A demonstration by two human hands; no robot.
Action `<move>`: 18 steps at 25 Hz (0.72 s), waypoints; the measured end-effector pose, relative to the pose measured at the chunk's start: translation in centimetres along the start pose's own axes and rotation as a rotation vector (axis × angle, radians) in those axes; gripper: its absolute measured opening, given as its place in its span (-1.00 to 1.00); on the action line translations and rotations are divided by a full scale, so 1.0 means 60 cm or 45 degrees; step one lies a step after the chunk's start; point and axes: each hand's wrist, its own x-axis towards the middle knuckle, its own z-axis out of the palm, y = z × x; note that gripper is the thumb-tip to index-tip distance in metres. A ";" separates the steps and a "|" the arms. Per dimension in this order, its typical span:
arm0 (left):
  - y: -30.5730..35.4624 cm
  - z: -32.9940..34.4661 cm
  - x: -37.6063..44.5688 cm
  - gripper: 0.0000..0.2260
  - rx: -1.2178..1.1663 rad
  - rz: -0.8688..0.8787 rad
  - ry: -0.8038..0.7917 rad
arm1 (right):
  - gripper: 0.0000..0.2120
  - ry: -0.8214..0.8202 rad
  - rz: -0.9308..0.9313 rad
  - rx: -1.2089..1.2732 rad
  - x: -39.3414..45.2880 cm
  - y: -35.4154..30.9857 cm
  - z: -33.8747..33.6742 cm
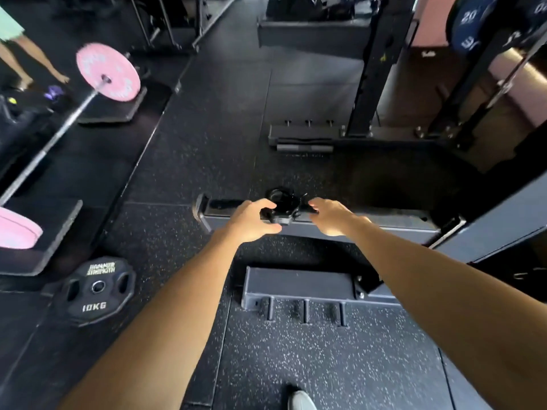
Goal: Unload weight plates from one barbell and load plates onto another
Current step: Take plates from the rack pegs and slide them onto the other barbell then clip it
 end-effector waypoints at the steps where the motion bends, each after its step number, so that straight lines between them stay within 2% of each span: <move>1: -0.003 0.019 0.012 -0.45 0.030 -0.005 -0.006 | -0.50 0.004 -0.001 0.009 0.009 0.007 0.010; 4: -0.003 0.059 0.043 -0.53 0.221 -0.007 0.144 | -0.50 0.071 -0.025 0.037 0.030 0.017 0.023; 7: 0.009 0.057 0.053 -0.64 0.095 0.021 0.301 | -0.56 0.119 -0.066 0.082 0.036 0.011 0.017; 9: 0.010 0.039 0.053 -0.63 -0.069 0.021 0.279 | -0.56 0.137 -0.075 0.115 0.031 0.001 0.006; 13: 0.013 -0.021 0.023 -0.75 -0.144 0.075 0.268 | -0.55 0.264 -0.135 0.234 0.002 -0.032 -0.023; 16: 0.023 -0.066 -0.022 -0.82 -0.179 0.154 0.224 | -0.69 0.373 -0.206 0.333 -0.044 -0.068 -0.058; 18: 0.027 -0.090 -0.054 -0.85 -0.217 0.195 0.213 | -0.69 0.398 -0.244 0.386 -0.080 -0.086 -0.075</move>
